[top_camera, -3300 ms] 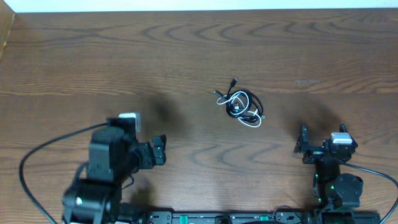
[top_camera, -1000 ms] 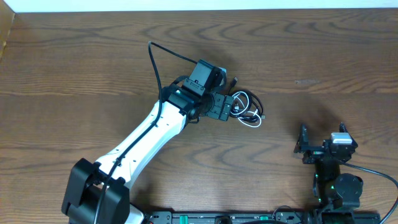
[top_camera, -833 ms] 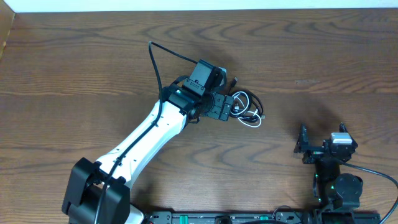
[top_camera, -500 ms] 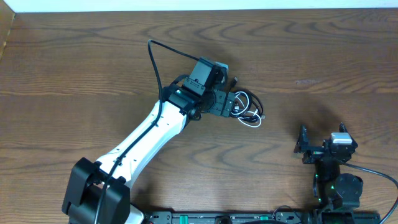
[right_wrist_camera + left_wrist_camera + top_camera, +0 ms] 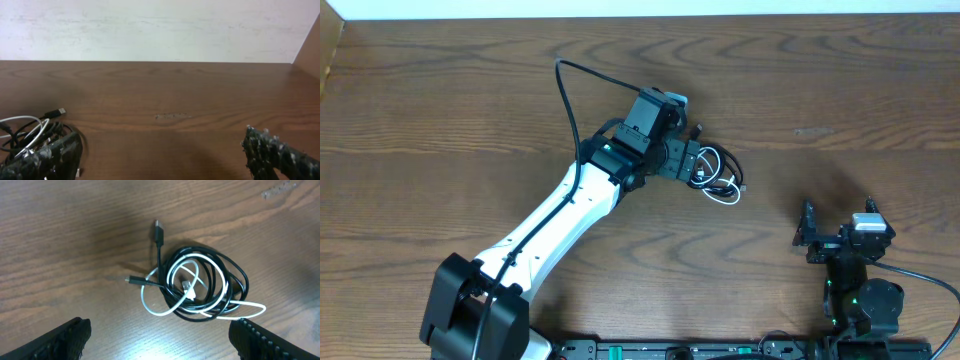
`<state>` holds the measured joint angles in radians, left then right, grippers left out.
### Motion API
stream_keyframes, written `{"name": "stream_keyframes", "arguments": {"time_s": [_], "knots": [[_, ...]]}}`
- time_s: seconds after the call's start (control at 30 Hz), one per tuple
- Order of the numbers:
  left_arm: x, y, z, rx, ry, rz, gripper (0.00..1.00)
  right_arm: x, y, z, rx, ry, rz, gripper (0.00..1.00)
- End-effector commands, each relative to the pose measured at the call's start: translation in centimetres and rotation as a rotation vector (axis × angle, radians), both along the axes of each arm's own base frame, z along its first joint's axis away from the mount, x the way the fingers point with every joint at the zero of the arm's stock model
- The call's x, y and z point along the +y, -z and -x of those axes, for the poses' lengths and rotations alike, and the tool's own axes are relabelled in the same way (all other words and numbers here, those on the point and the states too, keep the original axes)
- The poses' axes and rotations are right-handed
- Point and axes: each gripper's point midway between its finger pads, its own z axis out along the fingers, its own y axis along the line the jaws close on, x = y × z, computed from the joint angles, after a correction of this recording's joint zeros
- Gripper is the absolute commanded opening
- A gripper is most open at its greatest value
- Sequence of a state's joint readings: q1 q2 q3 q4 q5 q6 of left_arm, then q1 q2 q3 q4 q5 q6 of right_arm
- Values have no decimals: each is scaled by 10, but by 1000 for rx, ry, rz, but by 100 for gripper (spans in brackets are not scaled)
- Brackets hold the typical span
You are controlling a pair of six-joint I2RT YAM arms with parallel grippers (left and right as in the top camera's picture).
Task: Untangle cables
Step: 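Move the left gripper forward over the black and white cable bundle, then lower the left gripper and grasp the cable bundle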
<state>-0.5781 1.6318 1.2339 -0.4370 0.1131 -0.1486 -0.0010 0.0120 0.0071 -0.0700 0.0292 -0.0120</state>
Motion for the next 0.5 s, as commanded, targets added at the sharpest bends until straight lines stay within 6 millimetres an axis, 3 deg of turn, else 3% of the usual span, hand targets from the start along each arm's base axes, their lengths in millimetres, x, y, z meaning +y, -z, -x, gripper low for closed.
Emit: {"name": "stream_keyframes", "arguments": {"time_s": [0.0,0.23,0.33,0.47], "knots": [[0,-2,-9,-41,0,-24,93,-1,0,0,-1,3,12,99],[-4,-5,-16,-67,0,-8,87,-1,0,0,0,4,12,99],[-5,6,-16,-45,2,-20,85,-1,0,0,0,3,12,99],[-21,34,-11,32,61,8,85,-1,0,0,0,3,12,99]]}}
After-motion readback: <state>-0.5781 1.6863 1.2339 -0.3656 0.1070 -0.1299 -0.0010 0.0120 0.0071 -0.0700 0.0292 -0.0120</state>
